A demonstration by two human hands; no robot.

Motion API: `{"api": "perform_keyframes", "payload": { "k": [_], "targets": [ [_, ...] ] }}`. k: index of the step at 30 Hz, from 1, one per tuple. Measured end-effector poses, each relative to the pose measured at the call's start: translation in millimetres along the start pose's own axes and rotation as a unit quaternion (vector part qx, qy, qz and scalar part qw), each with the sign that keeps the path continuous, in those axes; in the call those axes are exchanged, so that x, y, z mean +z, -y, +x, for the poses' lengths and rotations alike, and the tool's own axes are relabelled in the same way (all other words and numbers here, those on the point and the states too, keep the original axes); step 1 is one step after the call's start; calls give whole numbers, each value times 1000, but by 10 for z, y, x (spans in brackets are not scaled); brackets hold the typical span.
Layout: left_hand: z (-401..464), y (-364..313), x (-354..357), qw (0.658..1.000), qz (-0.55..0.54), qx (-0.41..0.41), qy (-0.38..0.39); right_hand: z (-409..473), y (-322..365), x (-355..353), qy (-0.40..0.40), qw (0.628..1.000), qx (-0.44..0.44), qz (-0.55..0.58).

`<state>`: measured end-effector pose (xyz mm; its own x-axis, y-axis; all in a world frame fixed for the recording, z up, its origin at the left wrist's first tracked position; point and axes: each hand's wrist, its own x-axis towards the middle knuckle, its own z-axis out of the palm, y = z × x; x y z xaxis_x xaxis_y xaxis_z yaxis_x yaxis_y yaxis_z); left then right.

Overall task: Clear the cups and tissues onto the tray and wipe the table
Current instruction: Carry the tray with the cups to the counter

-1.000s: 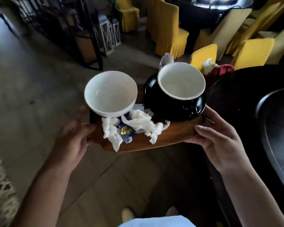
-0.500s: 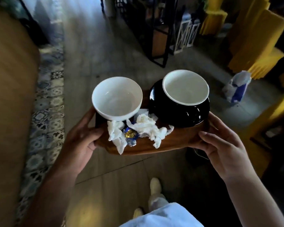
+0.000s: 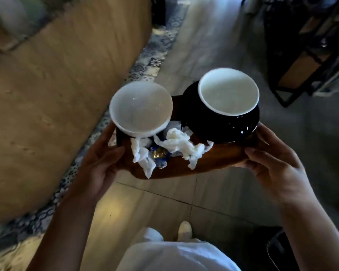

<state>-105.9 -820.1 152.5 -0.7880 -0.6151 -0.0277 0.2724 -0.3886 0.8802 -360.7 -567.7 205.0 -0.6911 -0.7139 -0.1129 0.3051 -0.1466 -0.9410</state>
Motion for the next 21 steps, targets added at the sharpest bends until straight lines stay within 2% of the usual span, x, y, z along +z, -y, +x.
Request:
{"api": "perform_keyframes", "payload": {
  "k": [5, 9, 12, 15, 18, 21],
  "targets": [
    [-54, -170, -401, 990, 26, 56, -129, 688, -175, 516, 82, 996, 37, -8],
    [-20, -434, -834, 981, 61, 69, -173, 1174, -380, 1088, 145, 988, 50, -13],
    [32, -653, -1273, 973, 47, 66, -218, 1466, -514, 1598, 179, 983, 41, -16],
    [94, -985, -1779, 972, 54, 80, -215, 1732, -660, 2181, 211, 977, 33, -21],
    [130, -1368, -2226, 973, 48, 60, -217, 1914, -794, 2723, 223, 974, 29, -27],
    [180, -1620, -2575, 964, 49, 84, -246, 2123, -912, 3212, 233, 971, 35, -51]
  ]
}}
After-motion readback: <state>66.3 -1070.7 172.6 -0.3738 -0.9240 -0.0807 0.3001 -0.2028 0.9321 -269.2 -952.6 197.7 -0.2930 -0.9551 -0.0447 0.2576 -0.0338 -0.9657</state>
